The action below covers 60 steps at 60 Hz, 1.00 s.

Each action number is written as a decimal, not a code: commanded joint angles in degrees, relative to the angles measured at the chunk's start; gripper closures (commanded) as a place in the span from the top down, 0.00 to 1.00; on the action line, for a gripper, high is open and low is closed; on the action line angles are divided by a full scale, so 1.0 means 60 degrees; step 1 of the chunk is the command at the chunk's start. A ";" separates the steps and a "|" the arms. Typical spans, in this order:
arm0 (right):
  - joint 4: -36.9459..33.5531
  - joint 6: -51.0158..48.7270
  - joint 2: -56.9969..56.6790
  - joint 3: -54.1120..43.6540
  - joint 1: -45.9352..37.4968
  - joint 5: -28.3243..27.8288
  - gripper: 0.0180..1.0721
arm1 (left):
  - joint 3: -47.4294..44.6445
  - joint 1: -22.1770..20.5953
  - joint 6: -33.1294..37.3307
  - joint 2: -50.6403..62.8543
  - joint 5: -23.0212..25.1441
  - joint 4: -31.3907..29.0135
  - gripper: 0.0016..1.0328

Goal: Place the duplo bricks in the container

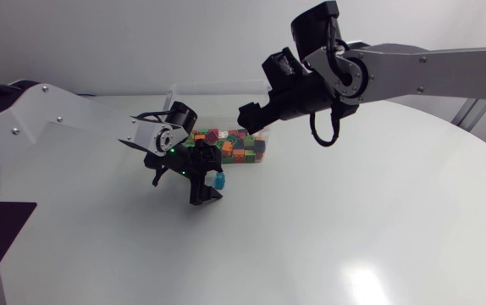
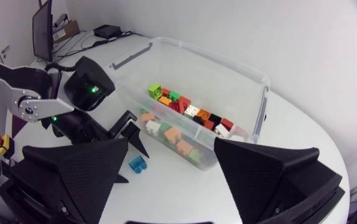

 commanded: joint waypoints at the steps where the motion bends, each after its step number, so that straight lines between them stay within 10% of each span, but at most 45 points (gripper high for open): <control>1: 0.0139 -0.0161 -0.0450 -0.0535 -0.0094 -0.0073 0.95 | 0.0291 0.0034 0.0394 0.0368 0.0092 -0.0327 0.82; 28: 0.0124 -0.0249 -0.1813 -0.1882 -0.0124 -0.0088 0.95 | 0.0745 0.0005 0.0409 0.0558 0.0107 -0.1265 0.33; 60: -0.0051 -0.0498 -0.3277 -0.3054 -0.0475 -0.0015 0.95 | -0.0266 -0.0024 0.0042 -0.2591 0.0649 -0.2920 0.29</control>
